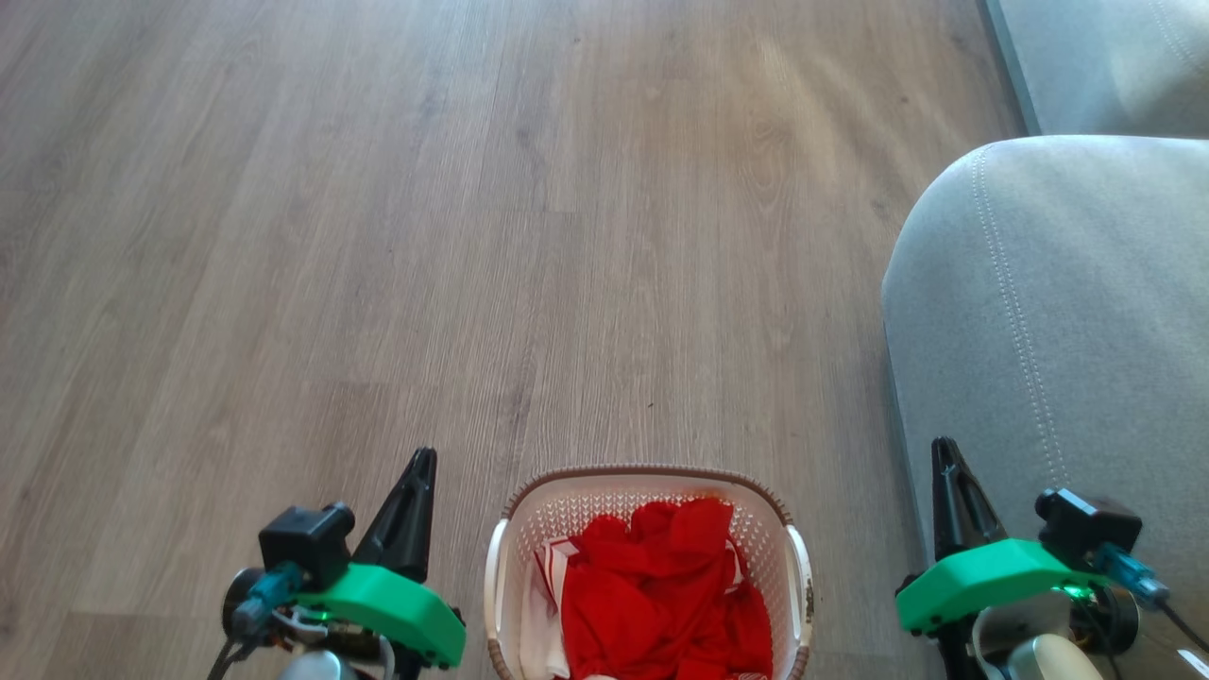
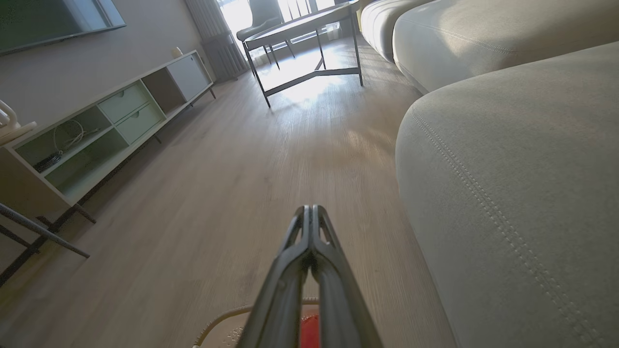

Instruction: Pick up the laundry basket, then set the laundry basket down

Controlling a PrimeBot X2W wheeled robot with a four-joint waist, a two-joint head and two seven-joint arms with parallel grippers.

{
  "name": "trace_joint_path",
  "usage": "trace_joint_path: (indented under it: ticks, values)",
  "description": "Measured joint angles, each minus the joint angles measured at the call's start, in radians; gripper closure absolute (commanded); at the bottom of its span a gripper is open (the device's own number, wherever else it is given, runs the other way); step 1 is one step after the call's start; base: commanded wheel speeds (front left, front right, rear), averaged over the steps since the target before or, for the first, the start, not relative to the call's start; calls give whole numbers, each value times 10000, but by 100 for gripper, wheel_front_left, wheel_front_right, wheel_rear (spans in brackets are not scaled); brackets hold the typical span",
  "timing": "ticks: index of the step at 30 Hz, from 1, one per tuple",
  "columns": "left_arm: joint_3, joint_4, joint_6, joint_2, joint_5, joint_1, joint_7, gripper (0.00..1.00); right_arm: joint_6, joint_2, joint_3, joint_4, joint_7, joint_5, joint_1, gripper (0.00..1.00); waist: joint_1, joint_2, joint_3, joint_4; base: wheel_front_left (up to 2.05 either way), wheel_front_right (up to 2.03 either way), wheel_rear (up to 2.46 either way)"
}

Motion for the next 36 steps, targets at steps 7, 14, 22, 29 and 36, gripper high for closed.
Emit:
trace_joint_path:
  ticks: [7,14,22,29,36]
  values:
    - [42,4,0,4,-826,0,173,100,2,0,-73,2,196,738,-1,100,0,0,6,-73,0,0,0]
    - [221,12,-2,13,-1628,-3,345,100,0,0,-194,36,345,1440,-3,100,0,0,12,-144,0,0,0]
    - [339,23,-2,31,-2560,-19,514,100,0,-2,-301,58,568,2240,-15,100,1,0,19,-225,0,0,0]
    - [483,25,-2,42,-3358,-58,702,100,0,-2,-393,104,744,2945,-32,100,1,0,27,-297,0,0,0]
    - [652,23,-2,56,-4140,-160,878,100,0,-4,-537,119,918,3641,-71,100,1,0,35,-367,0,0,0]
